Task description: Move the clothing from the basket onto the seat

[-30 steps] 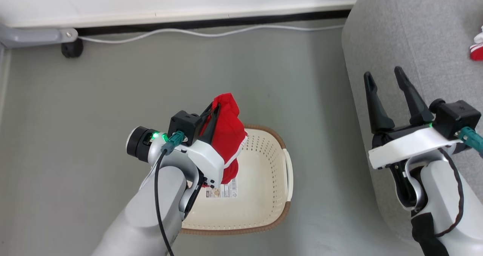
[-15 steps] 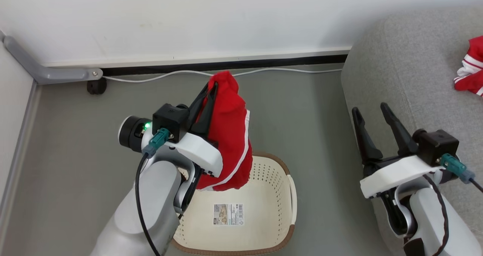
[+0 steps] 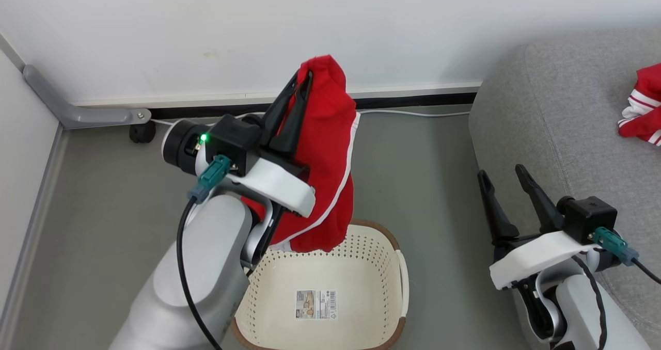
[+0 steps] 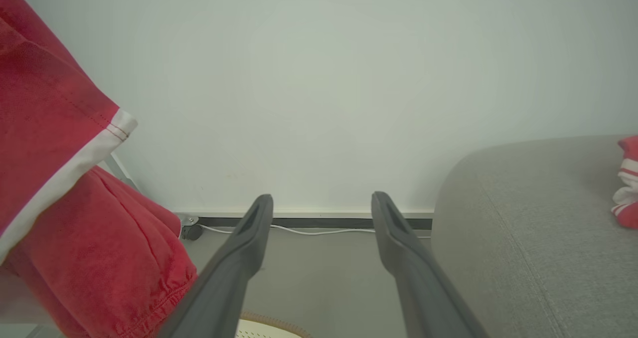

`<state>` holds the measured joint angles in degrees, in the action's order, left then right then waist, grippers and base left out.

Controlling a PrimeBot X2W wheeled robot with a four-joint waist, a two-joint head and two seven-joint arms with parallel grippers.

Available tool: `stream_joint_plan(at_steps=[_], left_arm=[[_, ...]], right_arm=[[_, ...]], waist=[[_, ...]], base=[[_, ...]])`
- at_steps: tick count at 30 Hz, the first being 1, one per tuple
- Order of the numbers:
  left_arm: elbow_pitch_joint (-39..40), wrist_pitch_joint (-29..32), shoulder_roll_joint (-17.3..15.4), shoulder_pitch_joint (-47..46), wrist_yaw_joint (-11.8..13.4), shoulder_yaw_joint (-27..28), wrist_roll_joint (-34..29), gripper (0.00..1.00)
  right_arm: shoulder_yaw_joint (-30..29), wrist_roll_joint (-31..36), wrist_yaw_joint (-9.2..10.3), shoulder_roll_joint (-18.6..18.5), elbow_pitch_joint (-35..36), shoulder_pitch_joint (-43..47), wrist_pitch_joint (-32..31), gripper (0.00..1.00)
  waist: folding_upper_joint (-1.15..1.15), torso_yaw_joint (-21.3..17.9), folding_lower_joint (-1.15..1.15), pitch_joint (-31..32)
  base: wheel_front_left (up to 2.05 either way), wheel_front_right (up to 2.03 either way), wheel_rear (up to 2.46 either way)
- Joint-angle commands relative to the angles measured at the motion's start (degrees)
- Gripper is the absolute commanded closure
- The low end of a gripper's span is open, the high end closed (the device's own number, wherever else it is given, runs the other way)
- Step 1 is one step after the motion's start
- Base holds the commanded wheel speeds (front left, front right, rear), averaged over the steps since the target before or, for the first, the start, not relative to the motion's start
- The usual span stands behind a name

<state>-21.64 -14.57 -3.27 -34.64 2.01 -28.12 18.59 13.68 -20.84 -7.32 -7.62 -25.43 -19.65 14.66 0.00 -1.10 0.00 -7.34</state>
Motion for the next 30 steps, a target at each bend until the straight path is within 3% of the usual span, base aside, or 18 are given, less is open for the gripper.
stream_joint_plan(at_steps=[1, 6, 19, 30], left_arm=[[2.0, -0.3, -1.3, -3.7, -0.4, 1.9, -0.3, 1.0], [1.7, -0.3, -1.2, -5.1, -0.7, 1.7, -0.1, 1.0], [0.6, -0.4, -0.7, -7.3, -2.6, -0.2, 0.3, 1.0], [0.3, -0.4, 0.2, -9.7, -4.1, -4.8, 1.0, 1.0]], right_arm=[[1.3, 0.1, -0.17, 0.2, 0.8, 0.2, 0.3, 0.0], [2.0, -0.1, -0.17, 0.7, 1.3, 0.0, 0.3, 0.0], [18.8, -8.4, -0.17, -1.0, 8.2, -5.9, 0.3, 0.0], [31.5, -19.3, -0.17, -2.7, 2.8, -13.7, 0.3, 0.0]], waist=[[0.0, 0.1, 0.0, 0.0], [0.0, 0.1, 0.0, -0.3], [0.0, 1.0, 0.0, -1.5], [0.0, 3.8, 0.0, -2.2]], base=[[0.0, 0.0, 0.0], [0.0, 0.0, 0.0], [0.0, 0.0, 0.0], [0.0, 0.0, 0.0]])
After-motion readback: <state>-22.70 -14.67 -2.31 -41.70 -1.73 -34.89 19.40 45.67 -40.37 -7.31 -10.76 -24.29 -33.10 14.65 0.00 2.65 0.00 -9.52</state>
